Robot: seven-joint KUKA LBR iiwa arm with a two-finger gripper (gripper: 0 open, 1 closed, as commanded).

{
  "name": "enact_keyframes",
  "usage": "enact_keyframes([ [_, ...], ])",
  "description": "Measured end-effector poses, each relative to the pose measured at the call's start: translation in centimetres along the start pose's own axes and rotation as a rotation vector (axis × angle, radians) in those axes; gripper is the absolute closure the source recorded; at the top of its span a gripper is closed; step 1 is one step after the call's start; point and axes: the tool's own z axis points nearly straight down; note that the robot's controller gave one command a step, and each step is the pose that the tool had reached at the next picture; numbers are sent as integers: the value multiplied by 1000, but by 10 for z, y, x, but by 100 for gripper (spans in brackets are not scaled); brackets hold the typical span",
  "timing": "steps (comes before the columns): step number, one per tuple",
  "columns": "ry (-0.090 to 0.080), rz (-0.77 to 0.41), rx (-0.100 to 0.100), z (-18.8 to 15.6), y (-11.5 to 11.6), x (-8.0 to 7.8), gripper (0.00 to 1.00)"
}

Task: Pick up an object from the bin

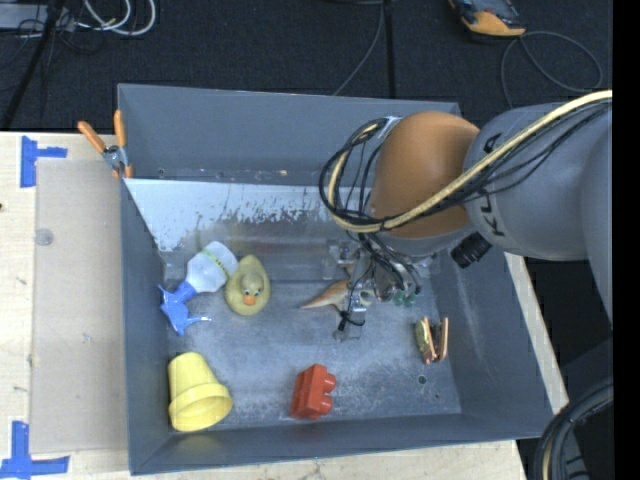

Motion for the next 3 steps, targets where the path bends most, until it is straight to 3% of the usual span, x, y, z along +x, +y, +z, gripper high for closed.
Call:
enact_keyframes([
  [2,-8,-41,-1,8,-12,-4,0],
  [3,-5,-36,-1,60,-46,-6,100],
])
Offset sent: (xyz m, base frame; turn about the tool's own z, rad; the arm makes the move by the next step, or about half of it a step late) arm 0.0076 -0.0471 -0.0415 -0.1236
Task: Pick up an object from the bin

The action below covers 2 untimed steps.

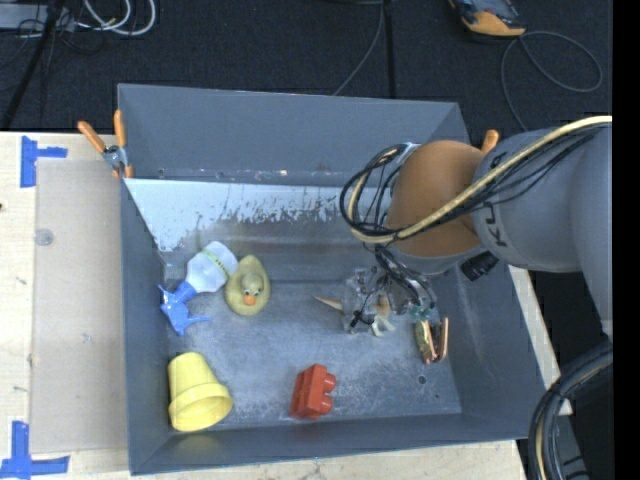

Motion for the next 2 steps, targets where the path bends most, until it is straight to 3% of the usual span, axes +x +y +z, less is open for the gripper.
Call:
enact_keyframes([
  [1,0,0,0,0,0,0,100],
  [2,7,5,-1,-38,1,2,100],
])
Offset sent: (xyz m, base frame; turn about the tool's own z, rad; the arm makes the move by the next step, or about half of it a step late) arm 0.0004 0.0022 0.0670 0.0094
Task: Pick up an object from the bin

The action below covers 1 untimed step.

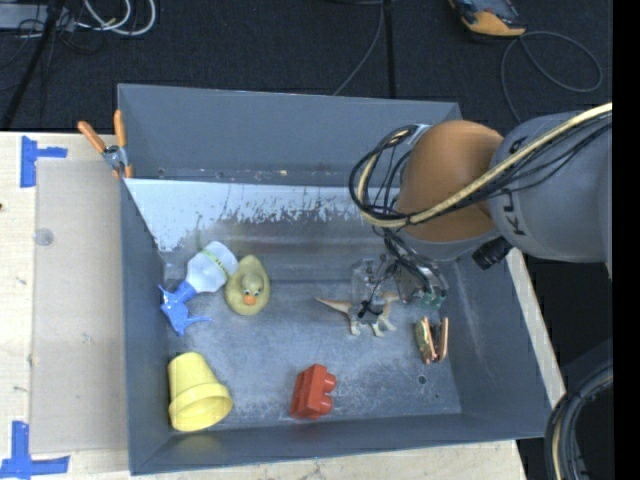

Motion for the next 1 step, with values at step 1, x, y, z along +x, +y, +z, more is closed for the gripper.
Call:
enact_keyframes([
  [1,-11,2,1,-34,-3,-3,100],
])
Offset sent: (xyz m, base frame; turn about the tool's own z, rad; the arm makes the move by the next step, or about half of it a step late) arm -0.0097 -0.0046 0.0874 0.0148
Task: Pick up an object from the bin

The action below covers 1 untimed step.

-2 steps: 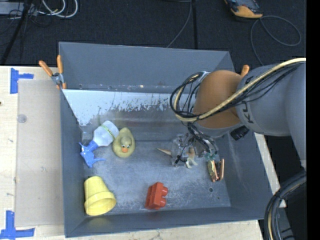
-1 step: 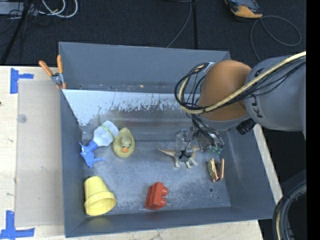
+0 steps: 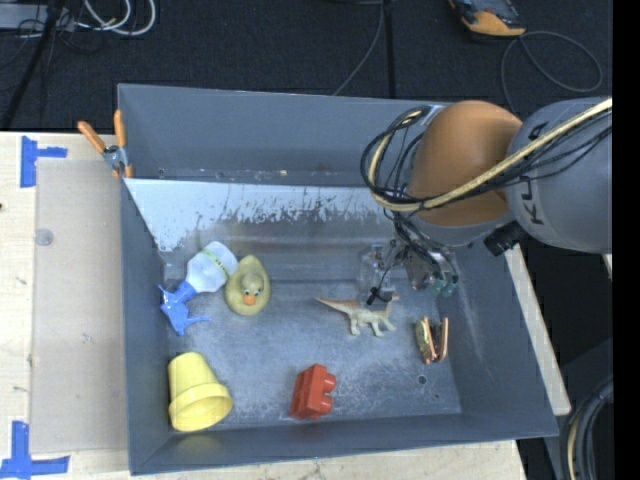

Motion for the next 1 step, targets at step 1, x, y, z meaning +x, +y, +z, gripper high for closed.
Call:
enact_keyframes([
  [1,13,6,-1,-35,0,9,100],
])
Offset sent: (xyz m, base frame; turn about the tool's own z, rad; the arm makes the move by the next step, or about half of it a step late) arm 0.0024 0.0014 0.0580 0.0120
